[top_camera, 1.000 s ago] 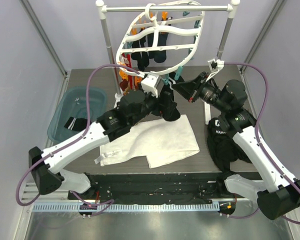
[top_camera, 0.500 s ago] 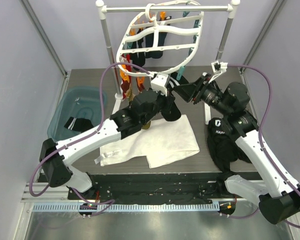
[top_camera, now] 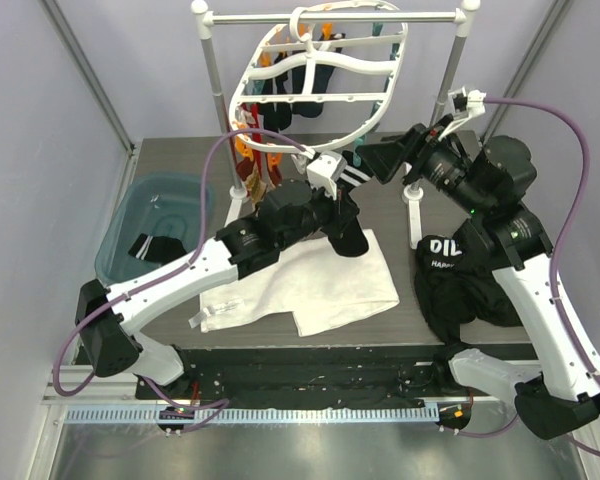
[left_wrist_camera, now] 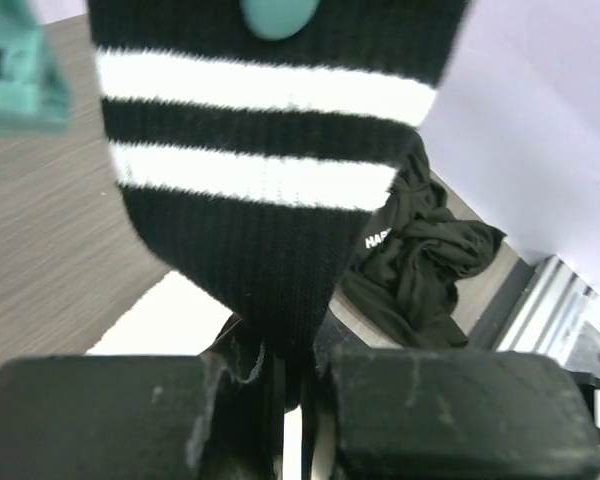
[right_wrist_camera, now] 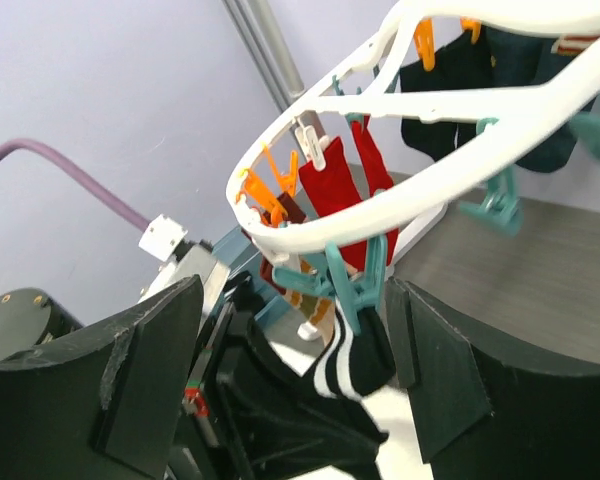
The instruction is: Remove the socks clipped to the hanger
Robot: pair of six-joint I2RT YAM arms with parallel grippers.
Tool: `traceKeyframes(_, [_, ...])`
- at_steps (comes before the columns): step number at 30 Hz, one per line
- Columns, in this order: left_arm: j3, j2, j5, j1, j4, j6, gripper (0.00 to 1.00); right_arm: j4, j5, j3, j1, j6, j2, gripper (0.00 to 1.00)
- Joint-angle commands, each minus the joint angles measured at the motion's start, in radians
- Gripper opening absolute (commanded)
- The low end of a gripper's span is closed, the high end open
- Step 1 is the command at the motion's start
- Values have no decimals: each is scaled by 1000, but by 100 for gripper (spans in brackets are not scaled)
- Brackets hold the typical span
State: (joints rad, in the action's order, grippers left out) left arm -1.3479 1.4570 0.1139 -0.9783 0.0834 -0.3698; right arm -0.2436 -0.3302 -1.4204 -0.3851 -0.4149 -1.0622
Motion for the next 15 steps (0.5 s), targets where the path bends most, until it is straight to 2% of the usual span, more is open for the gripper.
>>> traceKeyframes(1, [-57, -27, -49, -2, -5, -27, 0, -77, 20, -95, -5, 70, -71, 81])
traceKeyframes(9, [-68, -29, -71, -2, -5, -40, 0, -83, -85, -132, -3, 169, -125, 70])
traceKeyframes(15, [-68, -35, -76, 3, -4, -38, 0, -76, -86, -129, 0, 214, -156, 63])
